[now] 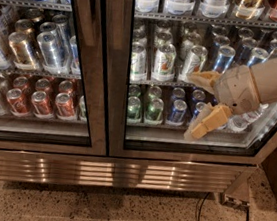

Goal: Open right fridge door

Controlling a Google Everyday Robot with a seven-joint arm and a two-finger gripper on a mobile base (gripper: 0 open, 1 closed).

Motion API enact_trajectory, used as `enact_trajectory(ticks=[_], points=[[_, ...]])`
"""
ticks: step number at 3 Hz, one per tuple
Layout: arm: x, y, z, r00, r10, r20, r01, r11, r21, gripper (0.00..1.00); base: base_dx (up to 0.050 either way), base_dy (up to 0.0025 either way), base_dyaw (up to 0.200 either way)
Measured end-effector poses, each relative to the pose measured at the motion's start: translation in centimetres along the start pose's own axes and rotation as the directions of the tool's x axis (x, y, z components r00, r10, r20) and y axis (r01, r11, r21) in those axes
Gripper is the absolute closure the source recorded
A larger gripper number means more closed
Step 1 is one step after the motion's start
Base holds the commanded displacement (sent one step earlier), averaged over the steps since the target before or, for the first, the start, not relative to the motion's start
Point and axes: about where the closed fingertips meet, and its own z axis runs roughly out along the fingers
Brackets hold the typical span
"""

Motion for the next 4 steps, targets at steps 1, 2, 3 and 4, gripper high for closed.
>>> enact_trajectory(ticks=[1,2,3,4], points=[[0.2,0.4,-0.4,0.948,-0.038,0.317,0.023,0.9984,0.052,0.0,0.0,0.0,0.0],[-1.4,1.4,-2.6,0.895,-0.098,0.436,0.059,0.9929,0.103,0.0,0.0,0.0,0.0],[-1.5,1.4,-2.6,0.895,-0.099,0.436,0.06,0.9929,0.103,0.0,0.0,0.0,0.0],[-1.9,1.3,-1.8,0.857,-0.067,0.511,0.049,0.9976,0.05,0.0,0.0,0.0,0.0]])
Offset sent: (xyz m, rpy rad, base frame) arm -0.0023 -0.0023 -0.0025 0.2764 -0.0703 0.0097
